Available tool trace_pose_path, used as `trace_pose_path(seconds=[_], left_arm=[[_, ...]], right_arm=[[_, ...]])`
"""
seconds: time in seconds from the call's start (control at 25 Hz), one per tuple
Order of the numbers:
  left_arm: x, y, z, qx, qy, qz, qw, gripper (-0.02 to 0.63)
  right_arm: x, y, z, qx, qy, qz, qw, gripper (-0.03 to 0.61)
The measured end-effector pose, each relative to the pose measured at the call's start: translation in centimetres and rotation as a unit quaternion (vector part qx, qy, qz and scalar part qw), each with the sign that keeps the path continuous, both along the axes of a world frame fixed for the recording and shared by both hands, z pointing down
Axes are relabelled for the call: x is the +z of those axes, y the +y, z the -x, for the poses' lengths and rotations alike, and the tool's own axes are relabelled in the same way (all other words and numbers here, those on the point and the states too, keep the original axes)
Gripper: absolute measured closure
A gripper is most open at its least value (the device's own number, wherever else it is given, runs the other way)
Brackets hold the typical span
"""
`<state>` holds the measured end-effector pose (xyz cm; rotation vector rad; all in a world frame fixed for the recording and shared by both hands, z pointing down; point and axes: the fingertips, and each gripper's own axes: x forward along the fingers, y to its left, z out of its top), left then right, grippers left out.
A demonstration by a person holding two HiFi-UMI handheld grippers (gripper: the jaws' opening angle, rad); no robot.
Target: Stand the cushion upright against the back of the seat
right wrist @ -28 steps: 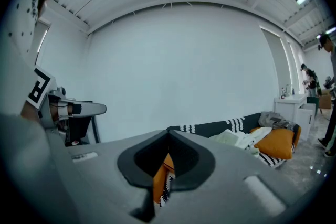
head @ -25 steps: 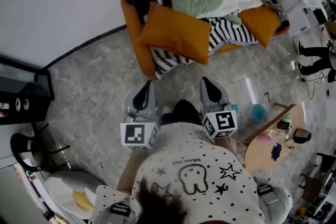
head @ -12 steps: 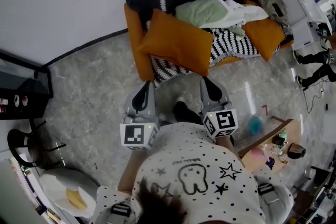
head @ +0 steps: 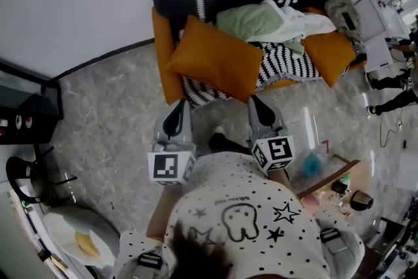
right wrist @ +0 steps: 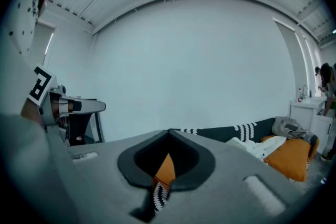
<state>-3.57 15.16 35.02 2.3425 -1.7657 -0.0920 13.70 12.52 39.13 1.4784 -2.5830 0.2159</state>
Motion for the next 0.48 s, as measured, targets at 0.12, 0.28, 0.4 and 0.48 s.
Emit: trace_pose_path(seconds=[0.12, 0.28, 0.4, 0.48], left_arm=[[0.0, -0.9, -1.0, -0.003, -0.003, -0.004, 1.0, 0.617], [0.0, -2.1, -1.8, -0.015, -0.007, -0.006, 0.9999, 0.617], [0.1, -2.7, -2.6, -0.024, -0.007, -0.004, 0.9997, 0.617], [-0.1, -3.1, -3.2, -0.03, -0.006, -0.003, 0.9995, 0.617]], right_arm=[[0.1, -0.9, -1.1, -0.003, -0.001, 0.001, 1.0, 0.581], [0.4, -2.0, -2.2, -0.01, -0.003, 0.002, 1.0, 0.581], [0.4, -2.9, -3.2, -0.014, -0.004, 0.002, 1.0, 0.581], [0.5, -3.4, -3.7, -0.017, -0.004, 0.002, 1.0, 0.581]])
